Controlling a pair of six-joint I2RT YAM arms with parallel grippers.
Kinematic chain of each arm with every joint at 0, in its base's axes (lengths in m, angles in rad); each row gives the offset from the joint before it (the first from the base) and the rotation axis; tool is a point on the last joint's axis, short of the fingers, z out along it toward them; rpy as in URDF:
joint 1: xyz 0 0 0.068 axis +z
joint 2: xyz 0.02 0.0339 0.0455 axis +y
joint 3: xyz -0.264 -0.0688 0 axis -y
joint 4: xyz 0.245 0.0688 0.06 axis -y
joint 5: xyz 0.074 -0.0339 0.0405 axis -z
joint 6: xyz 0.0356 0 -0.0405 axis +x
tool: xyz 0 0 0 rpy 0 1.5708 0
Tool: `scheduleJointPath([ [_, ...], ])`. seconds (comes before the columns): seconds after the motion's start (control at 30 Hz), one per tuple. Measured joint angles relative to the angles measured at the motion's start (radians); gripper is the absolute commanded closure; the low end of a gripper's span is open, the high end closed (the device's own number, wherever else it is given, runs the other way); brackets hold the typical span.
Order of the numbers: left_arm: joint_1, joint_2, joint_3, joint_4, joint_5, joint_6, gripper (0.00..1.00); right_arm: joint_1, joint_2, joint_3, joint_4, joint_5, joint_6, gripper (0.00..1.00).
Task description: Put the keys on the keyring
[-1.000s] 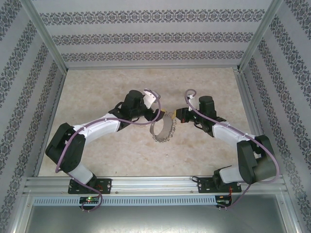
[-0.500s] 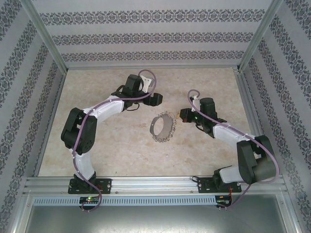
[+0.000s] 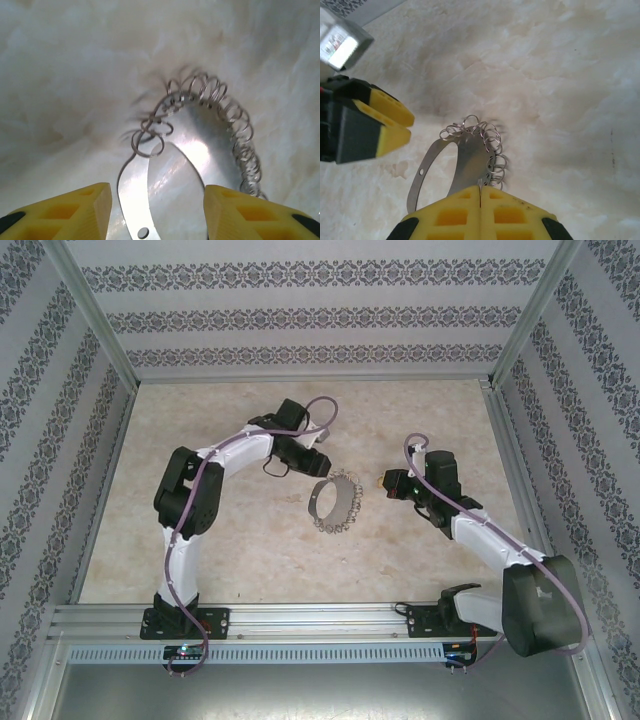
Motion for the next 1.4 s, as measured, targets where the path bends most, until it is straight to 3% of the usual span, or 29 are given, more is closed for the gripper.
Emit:
scheduleJointPath([
  [0.3, -0.047, -0.001, -0.104, 0.059, -0.153, 0.198, 0.51, 0.000, -0.010, -0.011, -0.008, -0.003, 0.000, 1.00],
  [0.6, -0.047, -0.001, -0.125, 0.148, -0.240, 0.237, 0.47, 0.000, -0.010, -0.011, -0.007, -0.007, 0.000, 1.00],
  [0.83, -0.044, -0.005, -0.127, 0.148, -0.189, 0.111, 0.33, 0.000, 0.061, -0.011, -0.006, -0.010, 0.000, 1.00],
  [1.13, 0.014, -0.078, -0.242, 0.277, -0.025, -0.114, 0.31, 0.060, 0.216, 0.027, 0.015, -0.008, 0.010, 1.00],
  [1.4, 0.040, -0.063, -0.216, 0.357, 0.037, -0.278, 0.31, 0.087, 0.285, 0.042, 0.055, 0.014, 0.015, 1.00],
])
